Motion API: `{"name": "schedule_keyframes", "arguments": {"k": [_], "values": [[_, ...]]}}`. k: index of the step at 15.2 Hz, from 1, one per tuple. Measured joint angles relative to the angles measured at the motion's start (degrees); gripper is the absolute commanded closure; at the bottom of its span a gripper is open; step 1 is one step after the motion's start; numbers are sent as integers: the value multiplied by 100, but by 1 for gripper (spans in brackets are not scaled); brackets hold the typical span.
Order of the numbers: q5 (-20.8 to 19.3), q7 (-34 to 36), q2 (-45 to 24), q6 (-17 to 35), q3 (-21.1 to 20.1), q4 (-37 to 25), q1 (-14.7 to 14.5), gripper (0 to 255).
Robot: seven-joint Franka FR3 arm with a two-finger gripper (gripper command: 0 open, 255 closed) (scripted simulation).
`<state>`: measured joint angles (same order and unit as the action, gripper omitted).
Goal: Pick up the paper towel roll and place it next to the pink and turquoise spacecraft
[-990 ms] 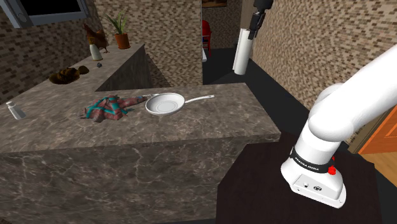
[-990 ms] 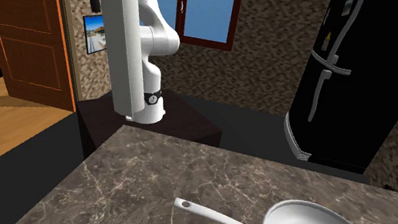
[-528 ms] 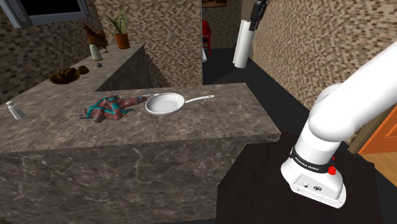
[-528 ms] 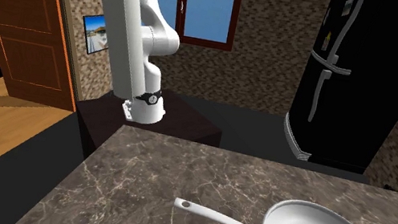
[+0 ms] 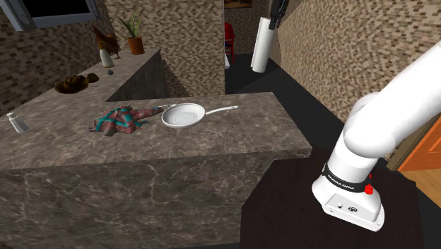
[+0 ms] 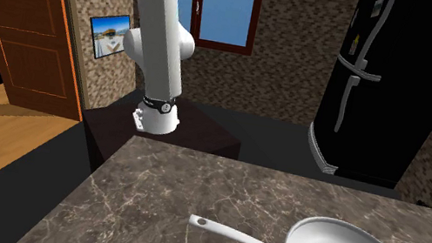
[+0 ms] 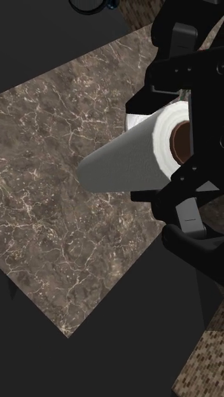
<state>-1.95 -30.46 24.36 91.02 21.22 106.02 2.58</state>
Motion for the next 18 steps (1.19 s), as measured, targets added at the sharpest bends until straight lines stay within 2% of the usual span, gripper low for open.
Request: {"name": "schedule_keyframes", "arguments": {"k": [8, 18], "values": [[209, 940, -338, 574, -676, 232, -318, 255], [402, 2027, -1292, 1076, -1392, -254, -764, 255]]}}
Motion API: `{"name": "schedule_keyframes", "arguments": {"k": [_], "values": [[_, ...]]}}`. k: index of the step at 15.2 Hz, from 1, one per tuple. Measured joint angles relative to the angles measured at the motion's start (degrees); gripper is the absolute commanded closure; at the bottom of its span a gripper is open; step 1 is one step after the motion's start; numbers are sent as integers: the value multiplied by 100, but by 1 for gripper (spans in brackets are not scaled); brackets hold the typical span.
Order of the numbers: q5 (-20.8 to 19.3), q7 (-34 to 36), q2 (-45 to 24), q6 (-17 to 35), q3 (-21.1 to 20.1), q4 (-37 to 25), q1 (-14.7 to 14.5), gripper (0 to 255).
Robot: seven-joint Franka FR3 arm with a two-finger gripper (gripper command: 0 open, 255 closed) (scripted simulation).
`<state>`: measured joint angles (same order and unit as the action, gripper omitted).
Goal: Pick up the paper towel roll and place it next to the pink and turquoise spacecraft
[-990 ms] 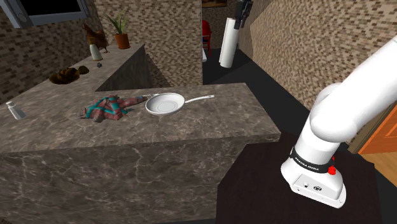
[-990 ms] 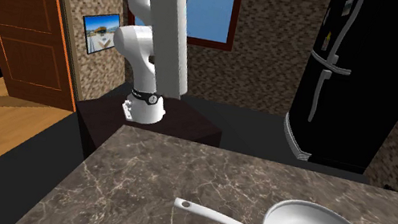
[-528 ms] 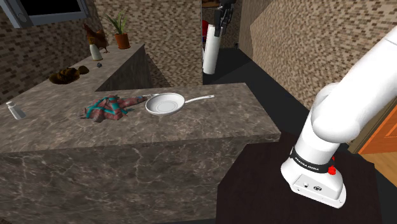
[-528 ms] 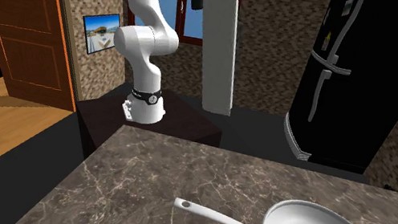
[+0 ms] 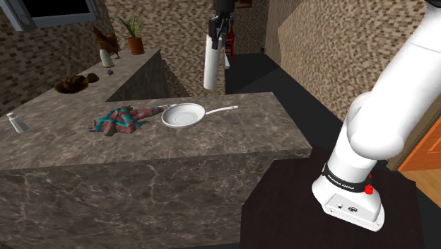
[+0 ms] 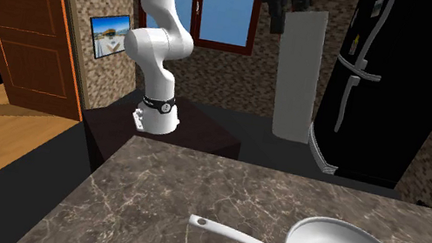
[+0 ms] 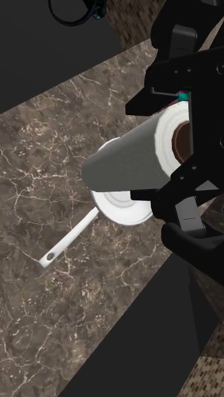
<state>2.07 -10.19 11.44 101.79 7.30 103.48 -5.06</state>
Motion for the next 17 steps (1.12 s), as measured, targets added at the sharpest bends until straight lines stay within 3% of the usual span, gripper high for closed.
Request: {"name": "schedule_keyframes", "arguments": {"k": [10, 17], "values": [[-19, 988, -1346, 246, -544, -1135, -452, 255], [-154, 1624, -2612, 125, -801, -2535, -811, 255]]}}
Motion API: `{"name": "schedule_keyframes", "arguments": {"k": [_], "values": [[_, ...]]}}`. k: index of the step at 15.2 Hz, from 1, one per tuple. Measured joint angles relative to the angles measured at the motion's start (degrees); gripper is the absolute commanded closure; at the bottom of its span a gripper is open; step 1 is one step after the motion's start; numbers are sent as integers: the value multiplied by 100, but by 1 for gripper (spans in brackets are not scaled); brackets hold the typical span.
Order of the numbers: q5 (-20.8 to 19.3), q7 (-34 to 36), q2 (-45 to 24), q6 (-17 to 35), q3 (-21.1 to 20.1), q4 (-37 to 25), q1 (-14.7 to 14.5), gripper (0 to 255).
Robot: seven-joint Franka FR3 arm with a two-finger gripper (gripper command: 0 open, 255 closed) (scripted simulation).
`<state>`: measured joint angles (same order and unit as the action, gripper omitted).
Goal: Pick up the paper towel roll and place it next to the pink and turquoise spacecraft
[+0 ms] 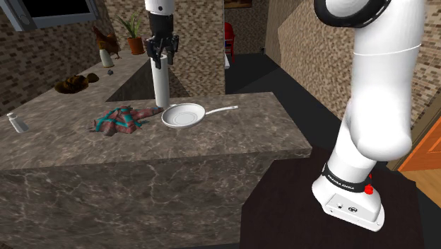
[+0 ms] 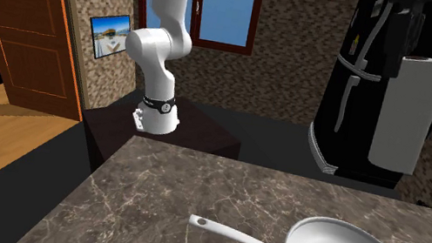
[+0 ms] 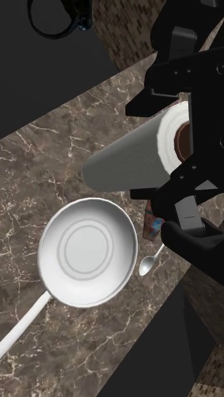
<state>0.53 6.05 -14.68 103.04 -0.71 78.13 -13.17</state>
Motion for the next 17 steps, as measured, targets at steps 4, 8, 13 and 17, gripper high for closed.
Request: {"name": "schedule_keyframes", "arguments": {"k": [4, 8, 13, 17], "values": [[-110, 329, -992, -320, -90, -1317, -242, 255], [-145, 439, -1349, -259, -111, -1609, -335, 255], [-145, 443, -1284, 162, -110, -1123, -330, 255], [-141, 436, -1206, 504, -109, -705, -319, 255]]}}
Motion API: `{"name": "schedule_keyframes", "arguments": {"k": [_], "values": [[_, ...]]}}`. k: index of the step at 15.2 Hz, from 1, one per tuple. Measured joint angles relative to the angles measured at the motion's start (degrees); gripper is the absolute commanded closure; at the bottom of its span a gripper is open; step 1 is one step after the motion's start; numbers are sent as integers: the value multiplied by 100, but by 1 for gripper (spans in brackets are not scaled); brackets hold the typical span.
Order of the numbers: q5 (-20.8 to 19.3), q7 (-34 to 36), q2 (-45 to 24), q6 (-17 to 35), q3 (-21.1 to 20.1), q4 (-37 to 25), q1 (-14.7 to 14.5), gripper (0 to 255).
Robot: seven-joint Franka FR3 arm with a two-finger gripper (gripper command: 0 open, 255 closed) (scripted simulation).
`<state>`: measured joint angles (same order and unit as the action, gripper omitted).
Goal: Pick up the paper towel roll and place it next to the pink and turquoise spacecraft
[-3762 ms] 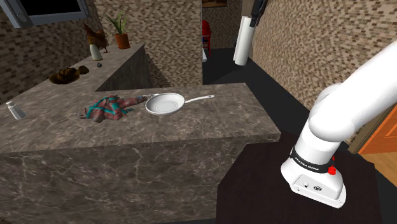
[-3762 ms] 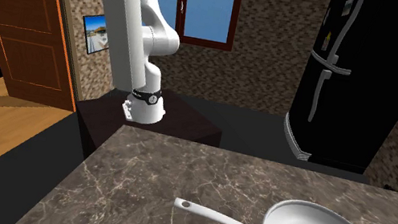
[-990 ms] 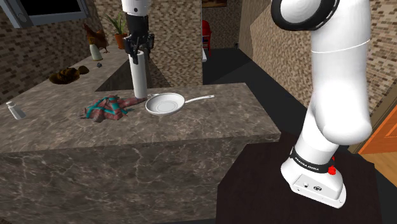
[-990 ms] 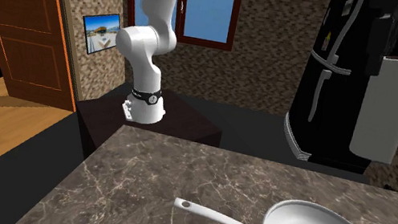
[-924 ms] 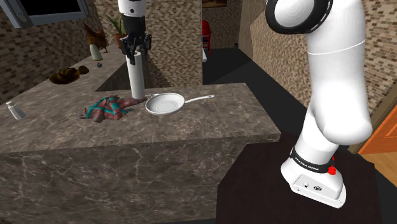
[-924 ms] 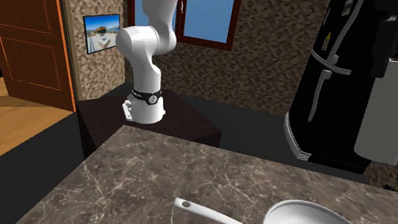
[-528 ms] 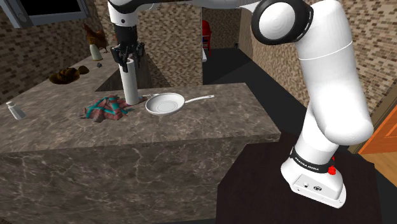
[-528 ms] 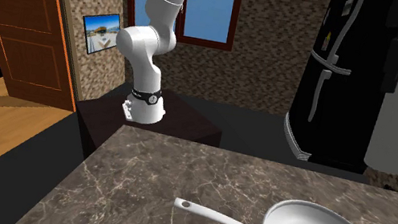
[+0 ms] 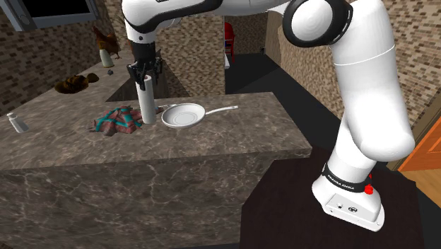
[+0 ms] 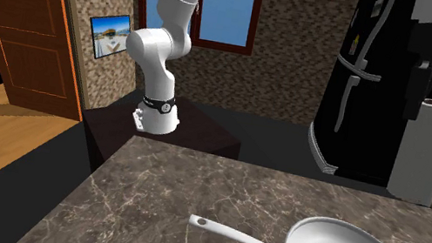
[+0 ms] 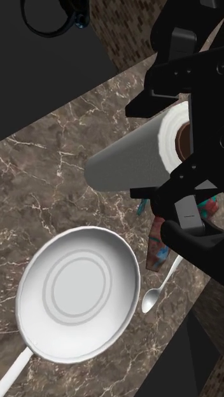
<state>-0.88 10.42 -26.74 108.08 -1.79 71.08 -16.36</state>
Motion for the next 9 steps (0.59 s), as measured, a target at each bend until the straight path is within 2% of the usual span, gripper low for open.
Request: {"name": "schedule_keyframes", "arguments": {"k": [9], "values": [[-5, 13, -22, 687, 0, 666, -2, 255]]}}
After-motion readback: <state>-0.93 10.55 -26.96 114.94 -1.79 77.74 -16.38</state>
